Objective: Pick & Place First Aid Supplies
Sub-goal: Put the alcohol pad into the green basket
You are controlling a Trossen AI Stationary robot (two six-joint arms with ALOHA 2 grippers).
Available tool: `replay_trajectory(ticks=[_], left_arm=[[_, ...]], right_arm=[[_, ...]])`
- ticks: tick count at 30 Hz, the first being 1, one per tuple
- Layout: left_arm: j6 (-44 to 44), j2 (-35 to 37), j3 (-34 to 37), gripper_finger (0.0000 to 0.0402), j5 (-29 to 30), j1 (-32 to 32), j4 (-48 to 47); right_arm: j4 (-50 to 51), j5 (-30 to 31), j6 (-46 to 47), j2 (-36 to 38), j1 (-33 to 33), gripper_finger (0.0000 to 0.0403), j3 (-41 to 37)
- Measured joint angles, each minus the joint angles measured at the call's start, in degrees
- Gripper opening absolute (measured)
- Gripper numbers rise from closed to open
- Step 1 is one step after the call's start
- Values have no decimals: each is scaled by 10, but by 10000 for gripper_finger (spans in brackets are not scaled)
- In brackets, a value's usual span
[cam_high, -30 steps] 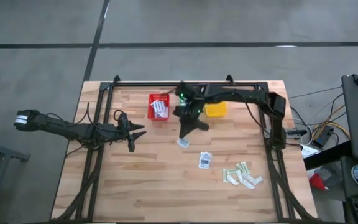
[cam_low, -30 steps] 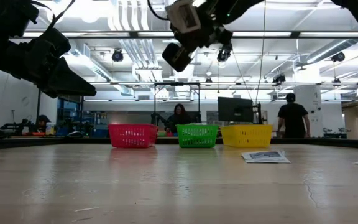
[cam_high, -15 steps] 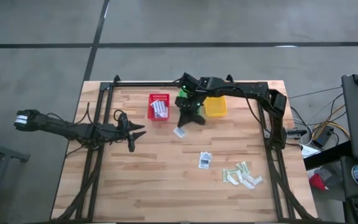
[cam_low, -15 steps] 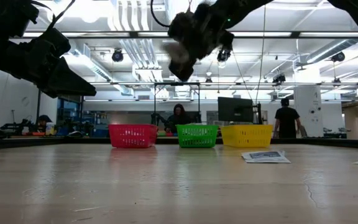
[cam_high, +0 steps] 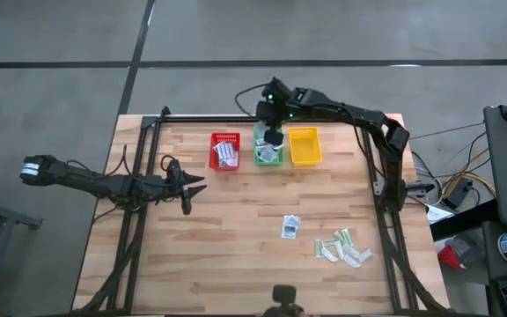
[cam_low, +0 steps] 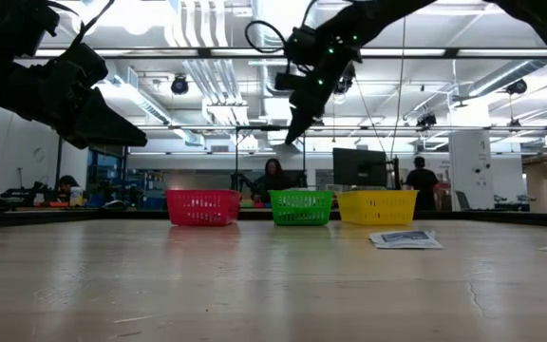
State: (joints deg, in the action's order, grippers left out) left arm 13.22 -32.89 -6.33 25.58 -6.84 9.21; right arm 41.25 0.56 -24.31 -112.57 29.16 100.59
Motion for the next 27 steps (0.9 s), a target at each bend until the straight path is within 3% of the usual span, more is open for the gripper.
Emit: replay_trajectory(ticks=[7, 27], left_arm=[[0, 0, 0, 133, 0, 0, 0], [-7, -1, 0, 133, 11, 0, -2]], right_arm=[[6, -98, 40, -19, 40, 8, -27], [8, -103, 40, -92, 39, 17, -35]])
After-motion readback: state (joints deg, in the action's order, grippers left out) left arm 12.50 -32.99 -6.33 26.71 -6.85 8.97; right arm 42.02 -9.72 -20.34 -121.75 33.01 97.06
